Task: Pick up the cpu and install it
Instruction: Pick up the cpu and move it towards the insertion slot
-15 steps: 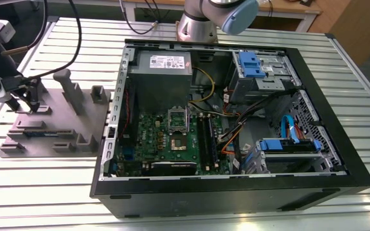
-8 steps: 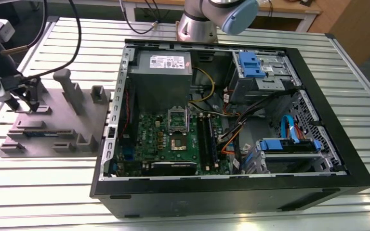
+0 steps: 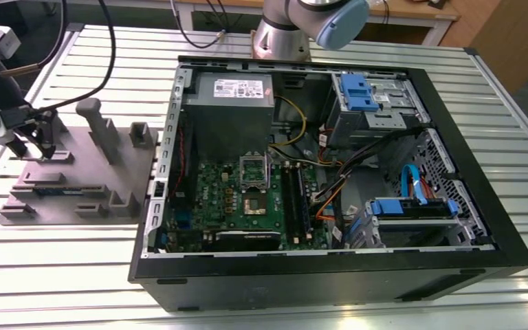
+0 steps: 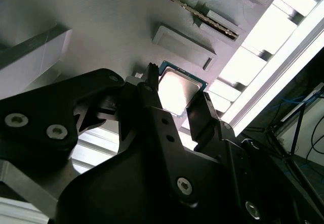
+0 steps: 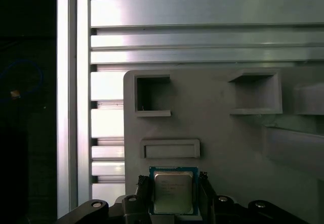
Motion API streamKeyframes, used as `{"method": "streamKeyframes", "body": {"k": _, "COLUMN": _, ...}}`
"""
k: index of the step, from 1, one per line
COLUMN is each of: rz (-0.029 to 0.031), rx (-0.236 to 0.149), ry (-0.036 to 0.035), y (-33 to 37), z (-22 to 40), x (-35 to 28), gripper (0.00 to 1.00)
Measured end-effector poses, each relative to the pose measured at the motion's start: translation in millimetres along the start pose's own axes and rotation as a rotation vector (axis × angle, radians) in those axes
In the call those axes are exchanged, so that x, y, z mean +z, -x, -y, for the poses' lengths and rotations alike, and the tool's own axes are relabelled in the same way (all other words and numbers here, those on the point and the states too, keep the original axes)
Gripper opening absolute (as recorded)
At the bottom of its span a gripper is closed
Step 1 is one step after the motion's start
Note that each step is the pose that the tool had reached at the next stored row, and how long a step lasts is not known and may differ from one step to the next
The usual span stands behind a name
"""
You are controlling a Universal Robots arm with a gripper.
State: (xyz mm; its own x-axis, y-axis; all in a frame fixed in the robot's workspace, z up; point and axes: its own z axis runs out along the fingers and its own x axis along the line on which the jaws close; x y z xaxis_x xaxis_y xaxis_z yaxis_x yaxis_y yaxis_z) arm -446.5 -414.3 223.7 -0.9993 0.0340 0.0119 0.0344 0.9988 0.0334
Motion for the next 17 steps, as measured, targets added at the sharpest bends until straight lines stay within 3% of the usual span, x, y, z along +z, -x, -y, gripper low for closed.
{"method": "streamKeyframes", "body": {"k": 17, "rz": 0.0002, "rx": 0.0, "ry": 0.0001, "y": 0.0, "z": -0.2, "x": -4.8, "gripper": 0.47}}
